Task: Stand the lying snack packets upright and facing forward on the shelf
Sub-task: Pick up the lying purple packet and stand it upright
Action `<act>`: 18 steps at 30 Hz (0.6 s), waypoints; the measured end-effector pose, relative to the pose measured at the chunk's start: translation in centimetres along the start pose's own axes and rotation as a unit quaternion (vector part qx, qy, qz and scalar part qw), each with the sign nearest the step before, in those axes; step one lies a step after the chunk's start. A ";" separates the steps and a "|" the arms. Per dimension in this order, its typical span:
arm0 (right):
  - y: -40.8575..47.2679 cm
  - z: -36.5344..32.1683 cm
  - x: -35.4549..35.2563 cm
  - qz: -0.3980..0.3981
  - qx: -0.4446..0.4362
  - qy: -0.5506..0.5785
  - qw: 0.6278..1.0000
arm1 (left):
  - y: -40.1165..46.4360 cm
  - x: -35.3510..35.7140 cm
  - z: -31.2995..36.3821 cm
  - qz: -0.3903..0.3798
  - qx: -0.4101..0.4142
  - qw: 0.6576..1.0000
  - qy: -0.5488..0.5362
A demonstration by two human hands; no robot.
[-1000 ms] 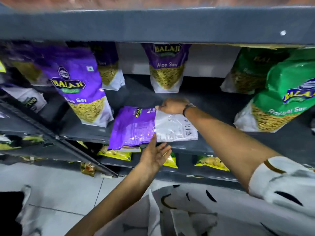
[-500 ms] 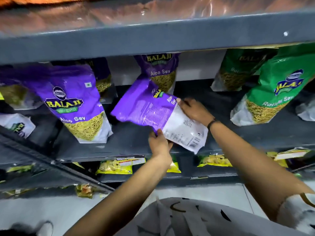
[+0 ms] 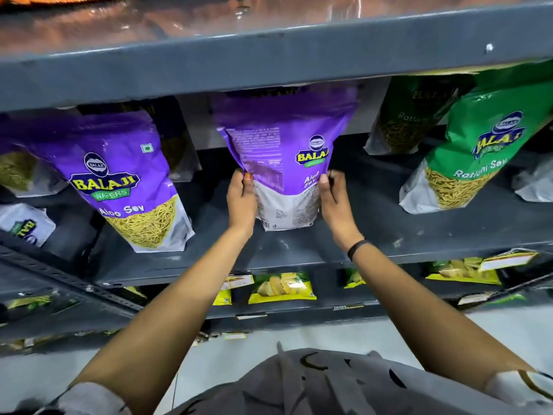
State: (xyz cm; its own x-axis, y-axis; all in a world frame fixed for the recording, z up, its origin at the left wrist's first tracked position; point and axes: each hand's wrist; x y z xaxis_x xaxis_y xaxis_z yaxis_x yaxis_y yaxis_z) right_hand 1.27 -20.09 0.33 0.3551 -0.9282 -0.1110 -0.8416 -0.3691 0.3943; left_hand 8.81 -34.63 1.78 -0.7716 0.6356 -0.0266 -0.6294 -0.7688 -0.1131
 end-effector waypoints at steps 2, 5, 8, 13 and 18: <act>-0.5 -0.1 0.0 -0.008 0.007 -0.002 1.000 | 0.2 -0.4 -0.8 -0.014 -0.002 1.000 -0.013; -1.5 -1.2 0.3 0.034 0.021 0.031 0.999 | 0.1 -0.7 -0.8 -0.019 -0.016 0.999 -0.029; -3.4 -2.4 1.5 0.191 0.086 0.063 0.976 | 0.6 -1.0 -1.1 0.007 -0.088 0.994 -0.071; -7.2 -4.4 4.1 0.151 0.195 0.130 0.960 | 1.2 -0.4 -0.4 -0.108 -0.191 0.969 -0.116; -7.1 -5.2 4.7 0.058 0.209 0.133 0.967 | 0.2 -0.5 -1.0 -0.129 -0.218 0.961 -0.110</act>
State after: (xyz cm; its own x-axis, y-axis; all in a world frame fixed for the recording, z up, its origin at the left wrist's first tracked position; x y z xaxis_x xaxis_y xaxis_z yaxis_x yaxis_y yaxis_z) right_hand 11.05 -21.58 1.71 0.2944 -0.9399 0.1729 -0.9531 -0.3020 -0.0189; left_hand 9.20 -35.03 0.79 -0.6264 0.7340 0.2624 -0.7405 -0.4551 -0.4945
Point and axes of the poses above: each hand's wrist, its own y-axis towards the middle knuckle, its own x-axis out of the palm, z = x × y, and after that the axes turned 15 degrees about -x, right-handed
